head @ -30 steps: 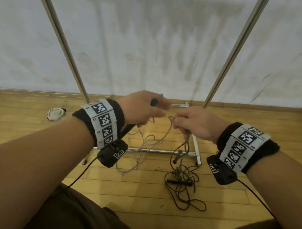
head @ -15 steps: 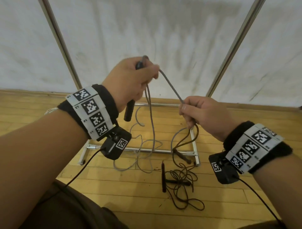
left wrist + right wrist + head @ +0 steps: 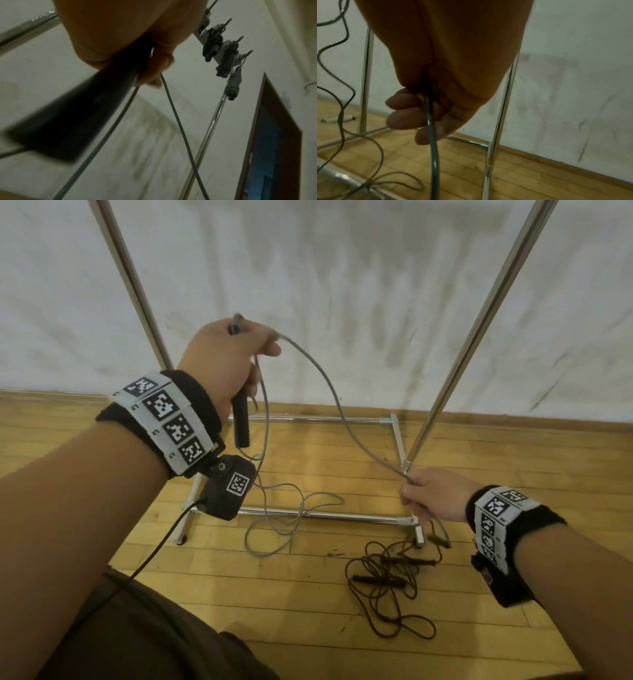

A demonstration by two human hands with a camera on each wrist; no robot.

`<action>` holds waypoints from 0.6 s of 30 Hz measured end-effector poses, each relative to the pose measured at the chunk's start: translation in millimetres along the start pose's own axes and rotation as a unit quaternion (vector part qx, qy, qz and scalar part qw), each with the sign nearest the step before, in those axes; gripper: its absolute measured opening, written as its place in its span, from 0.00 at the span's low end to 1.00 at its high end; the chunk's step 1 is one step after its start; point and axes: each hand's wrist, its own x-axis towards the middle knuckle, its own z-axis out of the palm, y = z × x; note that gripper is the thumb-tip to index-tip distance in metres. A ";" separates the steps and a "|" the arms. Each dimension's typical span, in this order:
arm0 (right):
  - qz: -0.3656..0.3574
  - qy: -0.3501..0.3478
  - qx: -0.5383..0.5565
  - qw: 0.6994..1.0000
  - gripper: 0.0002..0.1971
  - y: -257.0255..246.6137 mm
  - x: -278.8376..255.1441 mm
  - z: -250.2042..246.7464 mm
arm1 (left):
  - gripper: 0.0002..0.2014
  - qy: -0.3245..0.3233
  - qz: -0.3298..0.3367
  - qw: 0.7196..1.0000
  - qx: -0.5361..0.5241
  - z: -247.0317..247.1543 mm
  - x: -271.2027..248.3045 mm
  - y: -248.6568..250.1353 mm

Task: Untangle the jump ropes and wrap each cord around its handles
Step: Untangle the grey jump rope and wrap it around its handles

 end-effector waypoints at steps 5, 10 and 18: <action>-0.011 -0.022 0.002 1.000 0.15 -16.7 -1.8 -5.9 | 0.11 -0.186 -0.047 0.958 0.214 6.4 -5.4 -27.5; -0.065 -0.050 0.036 0.996 0.11 -60.8 -14.5 -12.9 | 0.13 -0.356 -0.038 0.899 0.250 38.6 -26.1 -29.2; -0.167 0.015 0.130 0.977 0.08 -90.6 -39.0 -32.5 | 0.07 -0.406 0.021 0.870 0.277 55.9 -39.7 -19.3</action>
